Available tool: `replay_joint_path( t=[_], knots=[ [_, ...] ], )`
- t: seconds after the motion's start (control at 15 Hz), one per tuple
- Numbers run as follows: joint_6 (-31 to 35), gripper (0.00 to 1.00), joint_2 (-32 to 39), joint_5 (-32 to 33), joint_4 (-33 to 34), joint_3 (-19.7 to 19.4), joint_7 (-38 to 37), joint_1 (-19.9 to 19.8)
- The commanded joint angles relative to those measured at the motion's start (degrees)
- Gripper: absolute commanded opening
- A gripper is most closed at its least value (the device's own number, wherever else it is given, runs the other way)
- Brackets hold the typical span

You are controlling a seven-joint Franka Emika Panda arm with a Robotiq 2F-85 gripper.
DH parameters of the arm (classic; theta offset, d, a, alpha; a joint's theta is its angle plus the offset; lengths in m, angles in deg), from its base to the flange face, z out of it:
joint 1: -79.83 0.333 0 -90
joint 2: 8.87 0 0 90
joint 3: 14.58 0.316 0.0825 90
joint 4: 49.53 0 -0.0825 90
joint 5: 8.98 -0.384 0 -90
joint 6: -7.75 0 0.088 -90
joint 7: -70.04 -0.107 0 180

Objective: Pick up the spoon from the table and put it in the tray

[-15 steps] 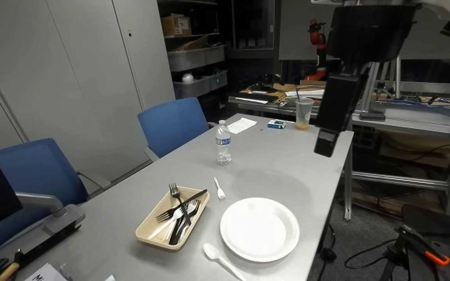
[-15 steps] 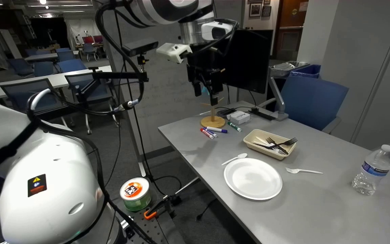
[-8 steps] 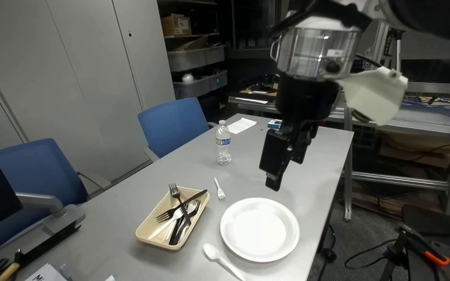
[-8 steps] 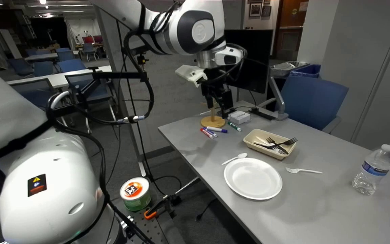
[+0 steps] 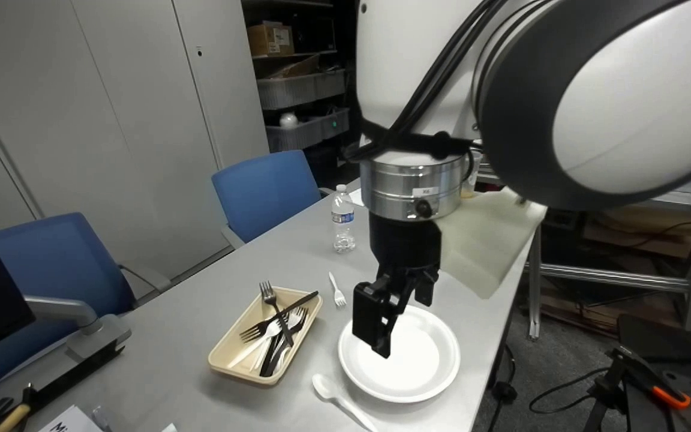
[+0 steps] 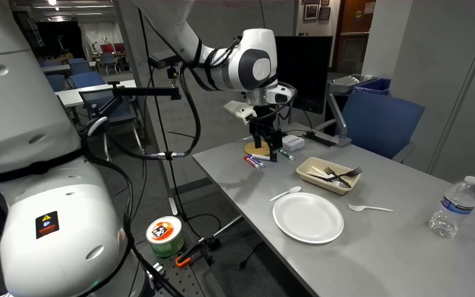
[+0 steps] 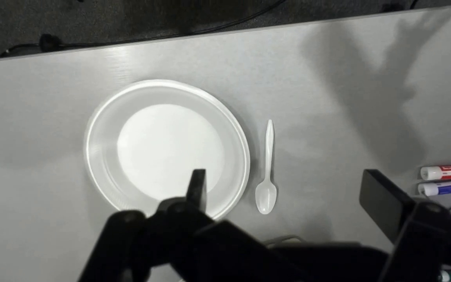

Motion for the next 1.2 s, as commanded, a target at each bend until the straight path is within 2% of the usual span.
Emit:
replay_joint_path(
  t=[0.0, 0.47, 1.13],
  knots=[
    [-0.17, 1.0, 0.91, 0.28, 0.72, -1.42, -0.36, 1.58],
    [-0.01, 1.0, 5.08, 2.87, 3.2, -2.99, -0.61, 1.22],
    [2.69, 1.0, 15.44, 7.15, 6.18, -5.11, 1.95, 3.59]
  ],
)
